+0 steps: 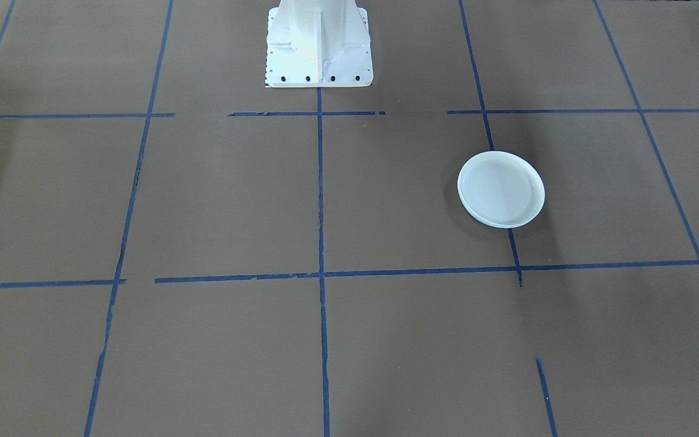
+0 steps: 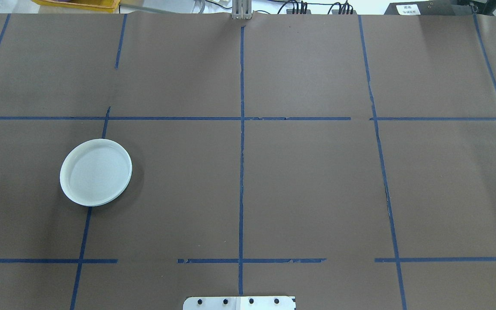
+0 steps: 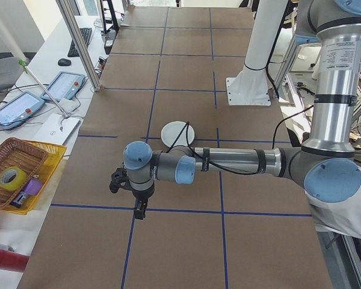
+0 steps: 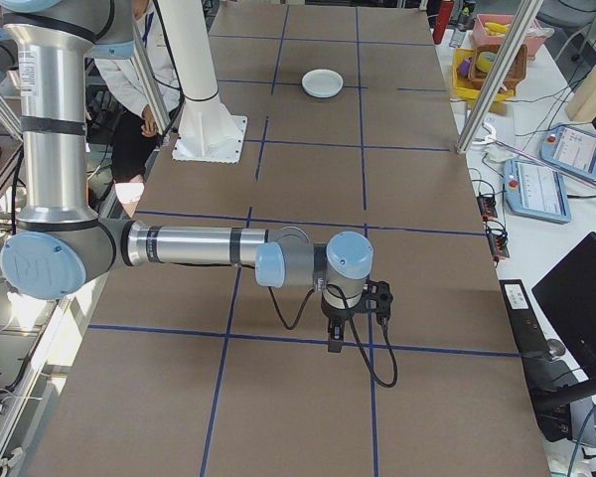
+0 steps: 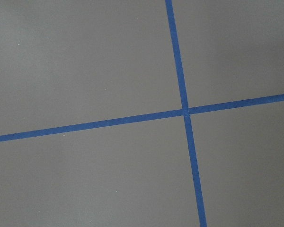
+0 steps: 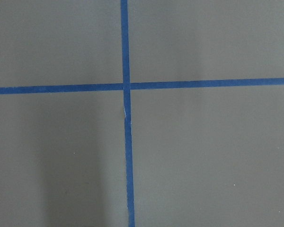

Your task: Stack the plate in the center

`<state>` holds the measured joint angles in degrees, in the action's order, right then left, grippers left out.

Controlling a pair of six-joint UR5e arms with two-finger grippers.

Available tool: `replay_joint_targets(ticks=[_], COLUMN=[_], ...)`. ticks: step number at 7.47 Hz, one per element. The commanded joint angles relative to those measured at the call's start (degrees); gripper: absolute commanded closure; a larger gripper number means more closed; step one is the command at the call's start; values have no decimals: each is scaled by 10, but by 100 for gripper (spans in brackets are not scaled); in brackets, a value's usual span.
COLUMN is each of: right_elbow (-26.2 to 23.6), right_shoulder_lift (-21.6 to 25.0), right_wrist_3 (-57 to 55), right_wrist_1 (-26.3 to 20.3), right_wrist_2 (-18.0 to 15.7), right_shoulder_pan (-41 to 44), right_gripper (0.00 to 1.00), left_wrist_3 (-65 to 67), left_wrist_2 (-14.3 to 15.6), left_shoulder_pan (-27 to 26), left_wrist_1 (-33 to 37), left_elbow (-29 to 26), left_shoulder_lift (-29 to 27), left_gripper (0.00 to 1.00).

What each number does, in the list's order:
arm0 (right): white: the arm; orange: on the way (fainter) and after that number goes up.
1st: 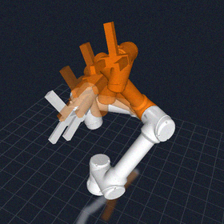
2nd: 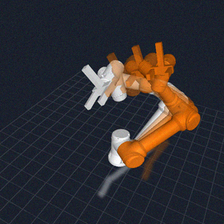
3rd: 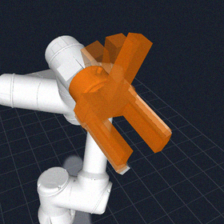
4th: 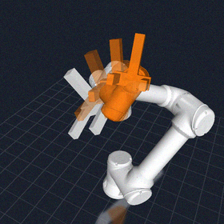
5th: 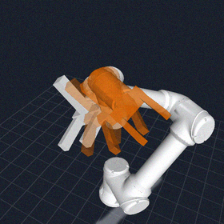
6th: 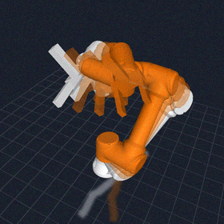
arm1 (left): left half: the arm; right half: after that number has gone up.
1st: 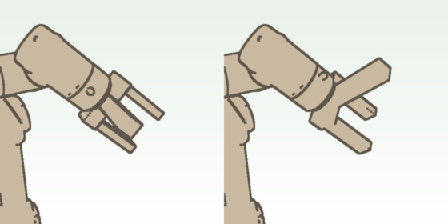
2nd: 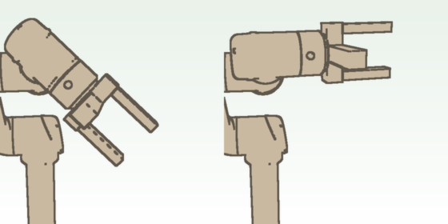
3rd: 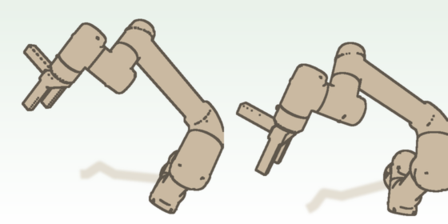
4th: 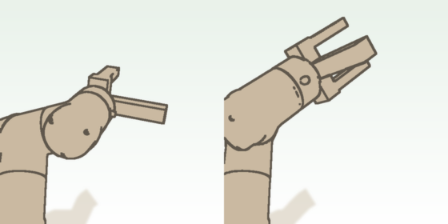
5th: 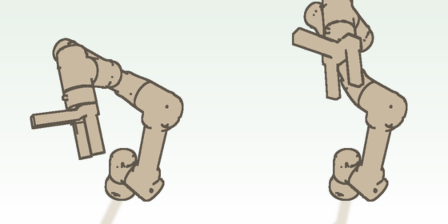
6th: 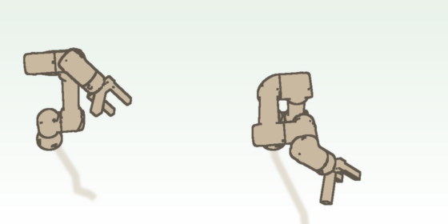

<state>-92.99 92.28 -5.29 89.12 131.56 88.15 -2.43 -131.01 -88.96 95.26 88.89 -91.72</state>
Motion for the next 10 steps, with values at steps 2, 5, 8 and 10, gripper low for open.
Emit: replay_joint_targets(ticks=[2, 5, 8, 10], right_elbow=[0, 0, 0, 0], right_shoulder_lift=[0, 0, 0, 0], right_wrist_3=[-1, 0, 0, 0], right_wrist_1=[0, 0, 0, 0], right_wrist_2=[-1, 0, -1, 0], right_shoulder_pan=[0, 0, 0, 0], right_gripper=[0, 0, 0, 0], left_wrist_3=[4, 7, 5, 7], left_wrist_2=[-42, -45, -45, -45], left_shoulder_pan=[-10, -10, -10, -9], left_wrist_1=[-4, -2, -2, -2], left_elbow=[10, 13, 9, 7], left_shoulder_lift=[4, 7, 7, 7], left_gripper=[0, 0, 0, 0])
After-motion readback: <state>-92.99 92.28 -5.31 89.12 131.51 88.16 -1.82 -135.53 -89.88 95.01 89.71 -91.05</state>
